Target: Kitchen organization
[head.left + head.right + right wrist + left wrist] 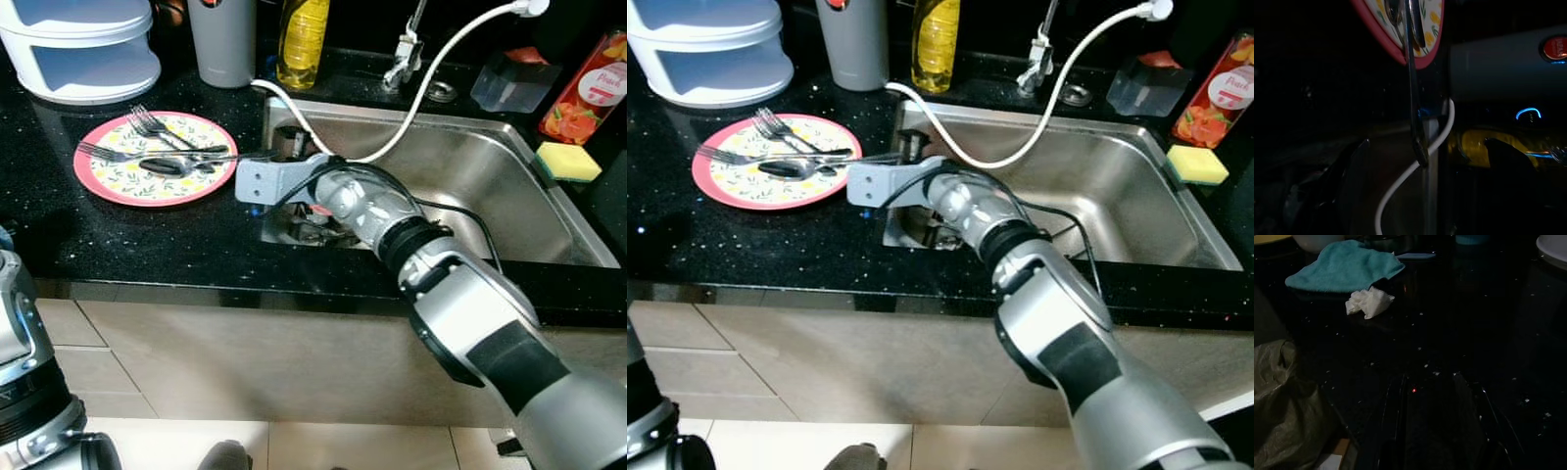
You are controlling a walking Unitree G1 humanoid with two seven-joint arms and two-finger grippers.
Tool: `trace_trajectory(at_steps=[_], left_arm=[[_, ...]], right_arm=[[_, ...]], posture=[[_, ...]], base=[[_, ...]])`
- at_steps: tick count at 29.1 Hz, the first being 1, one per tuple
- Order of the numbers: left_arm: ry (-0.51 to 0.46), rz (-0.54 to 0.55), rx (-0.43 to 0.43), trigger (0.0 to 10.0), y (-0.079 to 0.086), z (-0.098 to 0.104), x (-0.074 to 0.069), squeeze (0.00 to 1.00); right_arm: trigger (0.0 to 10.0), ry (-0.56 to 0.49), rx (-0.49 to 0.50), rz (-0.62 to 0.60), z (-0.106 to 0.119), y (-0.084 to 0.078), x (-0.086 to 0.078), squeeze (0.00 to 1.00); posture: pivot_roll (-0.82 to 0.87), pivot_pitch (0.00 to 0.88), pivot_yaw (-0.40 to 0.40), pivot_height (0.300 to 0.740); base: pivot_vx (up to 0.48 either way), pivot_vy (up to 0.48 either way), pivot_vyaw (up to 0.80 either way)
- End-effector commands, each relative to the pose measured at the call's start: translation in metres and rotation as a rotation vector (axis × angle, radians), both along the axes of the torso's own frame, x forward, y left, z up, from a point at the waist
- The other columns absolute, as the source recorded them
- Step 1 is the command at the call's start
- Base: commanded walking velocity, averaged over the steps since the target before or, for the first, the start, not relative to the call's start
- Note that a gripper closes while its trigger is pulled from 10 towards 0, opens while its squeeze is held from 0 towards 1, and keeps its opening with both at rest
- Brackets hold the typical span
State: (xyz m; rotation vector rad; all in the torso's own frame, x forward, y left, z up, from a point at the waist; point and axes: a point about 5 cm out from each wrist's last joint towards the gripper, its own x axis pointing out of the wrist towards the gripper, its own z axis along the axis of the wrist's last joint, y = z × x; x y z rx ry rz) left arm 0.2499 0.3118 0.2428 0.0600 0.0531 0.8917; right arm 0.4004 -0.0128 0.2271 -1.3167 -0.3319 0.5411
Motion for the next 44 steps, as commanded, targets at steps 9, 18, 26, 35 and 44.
trace_trajectory(at_steps=[9,18,26,35,44], left_arm=[[0.019,0.035,-0.018,10.0,0.0,-0.007,-0.012,0.0],[0.025,0.05,-0.022,10.0,0.0,-0.007,-0.018,0.0],[0.029,0.054,-0.024,10.0,0.0,-0.007,-0.019,0.0],[0.031,0.039,-0.029,10.0,-0.002,-0.007,-0.015,0.0],[0.037,0.021,-0.036,10.0,-0.006,-0.009,-0.01,0.0]], right_arm=[[9.2,-0.036,0.039,-0.057,0.003,0.005,0.001,0.0],[0.0,-0.074,0.044,-0.055,0.002,0.015,-0.002,0.0],[0.0,-0.111,0.077,-0.065,0.009,0.015,-0.002,0.0],[0.0,-0.155,0.159,-0.093,0.023,0.008,0.002,0.0],[10.0,-0.216,0.357,-0.234,0.047,-0.038,0.016,0.0]], posture=[[0.48,0.092,-0.13,0.74],[0.5,0.104,-0.141,0.74],[0.5,0.105,-0.138,0.74],[0.49,0.09,-0.126,0.74],[0.48,0.089,-0.118,0.74]], base=[[0.0,0.0,0.0],[0.0,0.0,0.0],[0.0,0.0,0.0],[0.0,0.0,0.0],[0.0,0.0,0.0]])
